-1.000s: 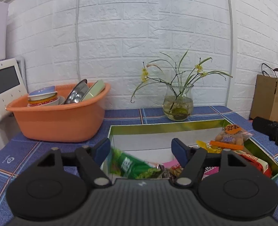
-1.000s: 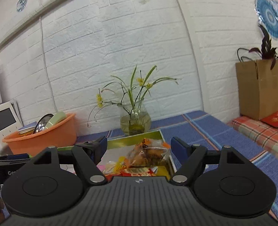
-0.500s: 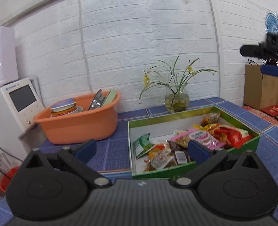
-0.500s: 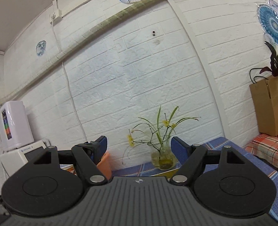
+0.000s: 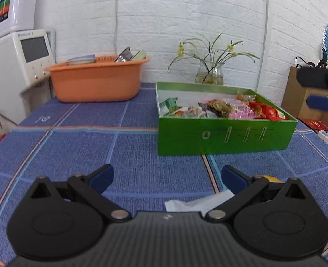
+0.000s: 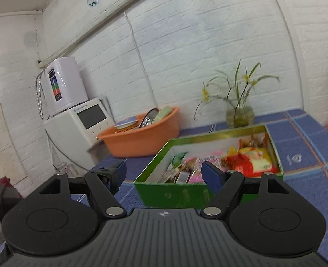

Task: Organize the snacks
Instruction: 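Move the right gripper down to the white bag and grasp it, then carry the white bag into the green box with the right gripper and release, then grasp the yellow chip bag with the right gripper, then drop the yellow chip bag into the green box with the right gripper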

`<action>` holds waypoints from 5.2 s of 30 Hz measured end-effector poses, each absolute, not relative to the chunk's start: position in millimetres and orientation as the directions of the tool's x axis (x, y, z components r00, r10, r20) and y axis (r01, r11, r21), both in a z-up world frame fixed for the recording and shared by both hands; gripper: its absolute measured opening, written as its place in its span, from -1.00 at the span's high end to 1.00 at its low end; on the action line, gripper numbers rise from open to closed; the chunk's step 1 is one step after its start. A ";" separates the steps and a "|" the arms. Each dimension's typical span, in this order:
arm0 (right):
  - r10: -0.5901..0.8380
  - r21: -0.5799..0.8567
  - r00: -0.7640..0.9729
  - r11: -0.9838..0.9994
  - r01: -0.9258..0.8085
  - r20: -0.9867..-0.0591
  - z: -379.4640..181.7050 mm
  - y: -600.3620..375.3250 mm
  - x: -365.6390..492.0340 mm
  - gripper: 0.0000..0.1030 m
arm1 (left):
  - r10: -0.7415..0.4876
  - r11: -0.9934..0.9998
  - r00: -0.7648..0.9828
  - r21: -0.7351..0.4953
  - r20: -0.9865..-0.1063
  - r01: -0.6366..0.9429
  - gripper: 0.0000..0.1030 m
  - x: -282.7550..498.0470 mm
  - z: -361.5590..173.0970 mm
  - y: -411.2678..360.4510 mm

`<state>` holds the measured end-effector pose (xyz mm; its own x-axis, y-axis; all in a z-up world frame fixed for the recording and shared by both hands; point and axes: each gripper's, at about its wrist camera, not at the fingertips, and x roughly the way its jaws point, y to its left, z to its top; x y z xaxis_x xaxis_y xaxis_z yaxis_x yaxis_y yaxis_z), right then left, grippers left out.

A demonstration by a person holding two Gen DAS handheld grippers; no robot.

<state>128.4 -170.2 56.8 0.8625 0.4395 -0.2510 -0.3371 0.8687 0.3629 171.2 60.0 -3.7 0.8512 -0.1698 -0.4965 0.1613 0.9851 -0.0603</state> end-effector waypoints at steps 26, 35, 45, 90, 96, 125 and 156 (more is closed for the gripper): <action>0.540 0.483 0.594 0.832 -0.272 -0.596 -9.0 -133.4 180.8 0.28 | -0.418 0.908 0.729 -0.272 -0.543 0.318 -0.43 158.1 -37.7 57.3; 0.524 0.400 0.711 0.844 -0.358 -0.469 6.3 -137.7 149.0 0.43 | -0.504 0.859 0.711 -0.369 -0.491 0.354 -0.15 150.0 -25.3 61.3; 0.554 0.363 0.753 0.824 -0.435 -0.354 31.7 -136.8 142.9 0.44 | -0.497 0.861 0.754 -0.355 -0.429 0.366 -0.13 142.1 -1.2 59.2; 0.465 0.658 0.770 0.749 -0.080 -0.436 -4.9 -222.4 154.5 -1.00 | -0.365 0.904 0.742 -0.023 -0.563 0.427 -0.63 158.6 -29.5 -39.1; 0.533 0.711 0.677 0.703 -0.021 -0.507 -22.9 -222.5 161.1 -1.00 | -0.407 0.895 0.713 -0.094 -0.571 0.436 -0.63 163.6 -33.3 -32.3; 0.534 0.503 0.727 0.811 -0.297 -0.432 24.0 -174.9 126.4 -0.01 | -0.479 0.870 0.769 -0.110 -0.424 0.481 0.18 120.4 2.0 -10.0; 0.336 0.534 0.929 0.819 -0.209 -0.152 42.5 -211.4 260.2 -0.90 | -0.270 0.957 0.915 0.022 -0.299 0.290 -0.48 292.3 30.3 -38.1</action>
